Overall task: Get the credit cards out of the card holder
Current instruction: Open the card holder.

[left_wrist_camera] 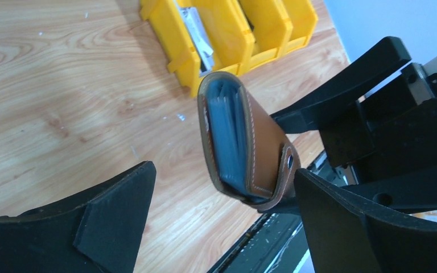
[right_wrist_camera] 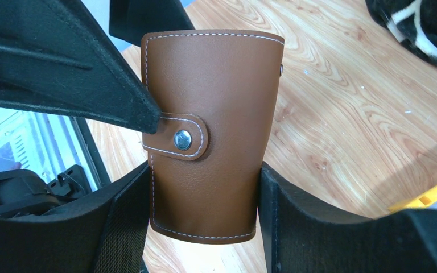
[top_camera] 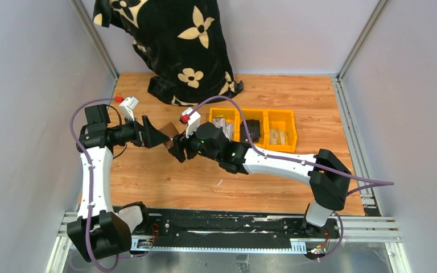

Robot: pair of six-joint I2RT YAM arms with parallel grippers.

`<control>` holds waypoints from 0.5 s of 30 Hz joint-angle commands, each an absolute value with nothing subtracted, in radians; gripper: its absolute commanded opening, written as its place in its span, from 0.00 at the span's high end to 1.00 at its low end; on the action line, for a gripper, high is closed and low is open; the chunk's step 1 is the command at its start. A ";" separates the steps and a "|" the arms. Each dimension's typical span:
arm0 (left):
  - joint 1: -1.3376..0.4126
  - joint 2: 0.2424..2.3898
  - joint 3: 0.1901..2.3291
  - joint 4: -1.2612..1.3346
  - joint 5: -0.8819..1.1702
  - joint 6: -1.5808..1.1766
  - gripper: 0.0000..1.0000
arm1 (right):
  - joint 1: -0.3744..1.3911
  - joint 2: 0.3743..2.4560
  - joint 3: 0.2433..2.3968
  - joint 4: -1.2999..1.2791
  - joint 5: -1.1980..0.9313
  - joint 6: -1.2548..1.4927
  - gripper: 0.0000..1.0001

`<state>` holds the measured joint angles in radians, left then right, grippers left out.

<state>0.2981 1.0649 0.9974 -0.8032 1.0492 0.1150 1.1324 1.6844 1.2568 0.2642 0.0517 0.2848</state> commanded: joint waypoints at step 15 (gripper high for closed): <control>0.285 1.047 1.081 -0.804 1.144 0.020 0.79 | 1.209 1.611 1.289 0.326 0.086 0.227 0.34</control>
<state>0.2905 1.0576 1.0496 -0.8055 1.1305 0.0208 1.1980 1.6630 1.2617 0.2832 0.0692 0.2367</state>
